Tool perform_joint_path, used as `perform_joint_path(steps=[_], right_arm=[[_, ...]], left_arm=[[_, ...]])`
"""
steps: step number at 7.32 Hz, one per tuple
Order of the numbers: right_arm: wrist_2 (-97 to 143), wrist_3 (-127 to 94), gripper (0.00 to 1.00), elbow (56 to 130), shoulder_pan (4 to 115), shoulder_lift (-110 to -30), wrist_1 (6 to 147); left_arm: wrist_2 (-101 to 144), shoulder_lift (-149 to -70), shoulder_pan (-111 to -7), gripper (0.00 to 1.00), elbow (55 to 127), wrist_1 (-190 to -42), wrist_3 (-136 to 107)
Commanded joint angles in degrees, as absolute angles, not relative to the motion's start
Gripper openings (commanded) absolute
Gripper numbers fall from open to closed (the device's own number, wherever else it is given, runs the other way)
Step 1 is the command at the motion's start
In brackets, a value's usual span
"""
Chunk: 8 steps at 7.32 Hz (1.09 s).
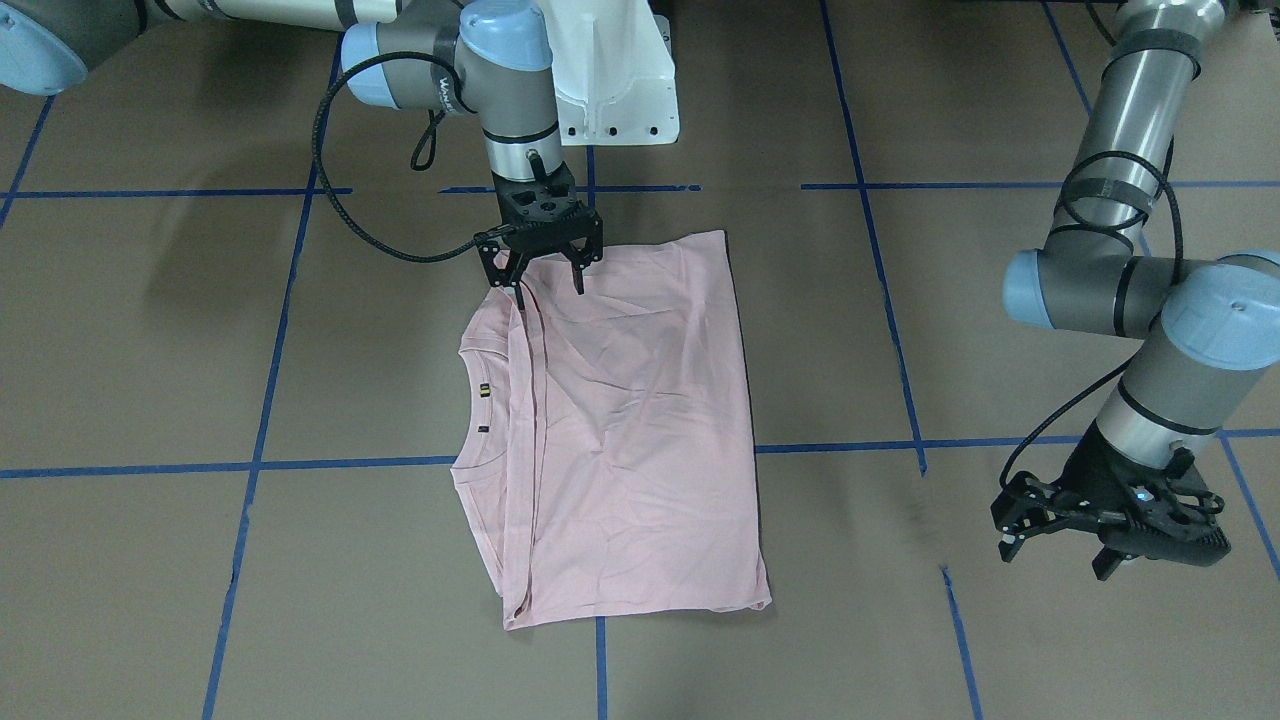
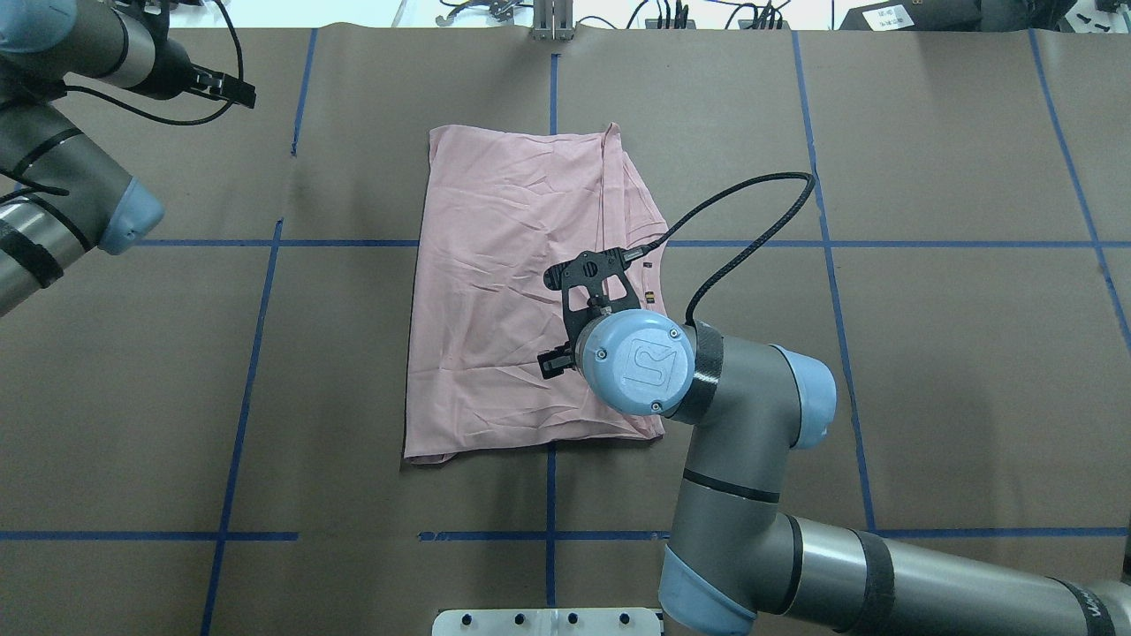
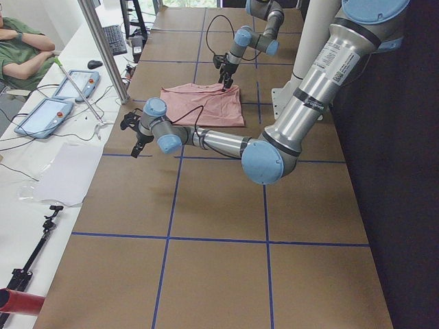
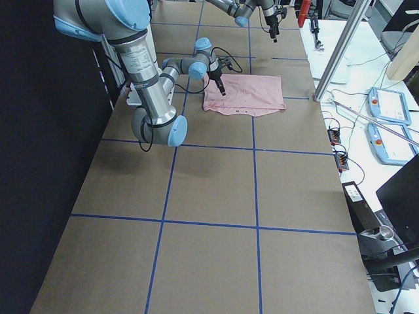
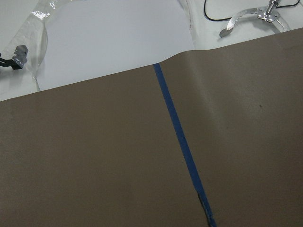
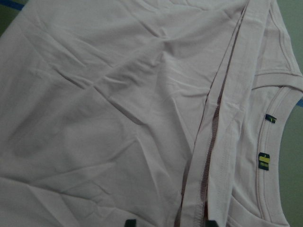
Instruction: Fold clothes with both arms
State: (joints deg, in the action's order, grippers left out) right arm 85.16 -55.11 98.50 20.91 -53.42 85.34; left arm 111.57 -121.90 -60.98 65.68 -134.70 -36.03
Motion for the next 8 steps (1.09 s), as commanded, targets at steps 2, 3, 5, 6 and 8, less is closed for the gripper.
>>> perform_joint_path(steps=[2, 3, 5, 6, 8], right_arm=[[84.81, -52.82, 0.32, 96.51, 20.83, -53.61, 85.69], [84.90, -52.82, 0.32, 96.50, 20.74, -53.79, 85.69], [84.90, -52.82, 0.32, 95.36, 20.39, -53.88, 85.69], [84.90, -52.82, 0.32, 95.27, 20.22, -53.88, 86.13], [84.99, -52.91, 0.31, 95.27, 19.87, -53.96, 86.48]], left_arm=[[111.62, -121.90, -60.91, 1.00, 65.74, -134.74, -36.04], [111.62, -121.90, -60.91, 1.00, 65.74, -134.82, -36.04], [111.53, -121.91, -60.82, 1.00, 65.74, -134.74, -36.04], [111.53, -121.99, -60.82, 1.00, 65.74, -134.82, -36.04], [111.62, -121.99, -60.82, 1.00, 65.74, -134.74, -36.04]])
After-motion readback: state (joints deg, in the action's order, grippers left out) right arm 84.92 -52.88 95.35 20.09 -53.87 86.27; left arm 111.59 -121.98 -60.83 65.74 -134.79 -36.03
